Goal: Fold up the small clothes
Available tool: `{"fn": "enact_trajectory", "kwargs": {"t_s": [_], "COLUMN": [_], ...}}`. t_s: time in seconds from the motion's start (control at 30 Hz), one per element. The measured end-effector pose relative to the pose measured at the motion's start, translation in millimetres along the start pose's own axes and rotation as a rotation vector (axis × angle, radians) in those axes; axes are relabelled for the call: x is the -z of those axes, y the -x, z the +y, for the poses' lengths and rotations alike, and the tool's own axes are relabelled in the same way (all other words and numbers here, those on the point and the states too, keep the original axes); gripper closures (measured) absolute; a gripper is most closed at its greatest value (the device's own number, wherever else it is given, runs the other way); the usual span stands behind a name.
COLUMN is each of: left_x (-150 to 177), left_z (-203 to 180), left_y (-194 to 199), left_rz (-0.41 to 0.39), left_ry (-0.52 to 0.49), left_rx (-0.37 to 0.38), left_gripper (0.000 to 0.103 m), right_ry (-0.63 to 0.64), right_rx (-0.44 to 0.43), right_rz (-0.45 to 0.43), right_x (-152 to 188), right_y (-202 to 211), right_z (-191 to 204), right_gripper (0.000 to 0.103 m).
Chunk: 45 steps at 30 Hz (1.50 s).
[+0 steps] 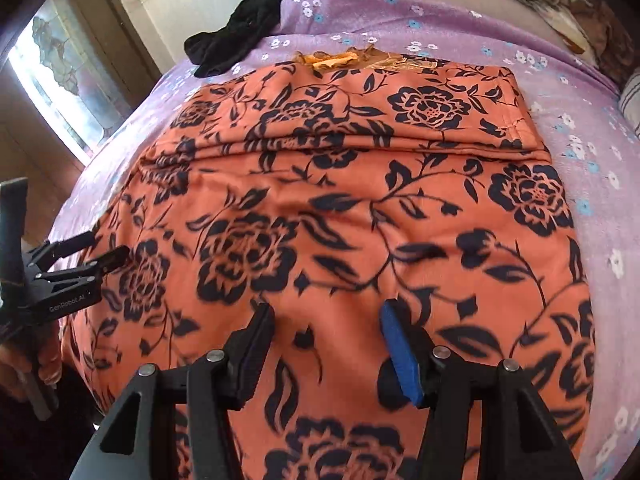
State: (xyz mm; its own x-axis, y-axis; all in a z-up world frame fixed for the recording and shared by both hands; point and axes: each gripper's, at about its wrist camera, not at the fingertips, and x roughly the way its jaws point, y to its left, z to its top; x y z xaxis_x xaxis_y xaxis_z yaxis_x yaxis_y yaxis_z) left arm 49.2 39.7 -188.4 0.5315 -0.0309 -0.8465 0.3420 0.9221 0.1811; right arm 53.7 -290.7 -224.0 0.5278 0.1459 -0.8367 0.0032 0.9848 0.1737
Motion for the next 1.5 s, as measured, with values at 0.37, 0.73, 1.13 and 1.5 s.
{"fn": "enact_trajectory", "kwargs": {"t_s": [0.37, 0.73, 1.13, 1.5], "left_x": [44.8, 63.3, 80.9, 77.3], "left_z": [83.6, 107.0, 101.0, 104.8], "left_y": [38.5, 22.3, 14.9, 12.5], "left_rz": [0.061, 0.199, 0.296, 0.287], "left_ry": [0.208, 0.303, 0.307, 0.316], "left_rx": [0.026, 0.353, 0.424, 0.403], "left_gripper": [0.019, 0.099, 0.035, 0.093], "right_ry": [-0.238, -0.572, -0.573, -0.434], "right_rx": [0.043, -0.111, -0.259, -0.164], "right_rz": [-0.173, 0.006, 0.049, 0.003], "right_x": [53.0, 91.4, 101.3, 92.8], "right_y": [101.0, 87.0, 75.2, 84.2], "right_z": [-76.2, -173.4, -159.8, -131.6], "right_gripper": [0.044, 0.048, 0.055, 0.095]}}
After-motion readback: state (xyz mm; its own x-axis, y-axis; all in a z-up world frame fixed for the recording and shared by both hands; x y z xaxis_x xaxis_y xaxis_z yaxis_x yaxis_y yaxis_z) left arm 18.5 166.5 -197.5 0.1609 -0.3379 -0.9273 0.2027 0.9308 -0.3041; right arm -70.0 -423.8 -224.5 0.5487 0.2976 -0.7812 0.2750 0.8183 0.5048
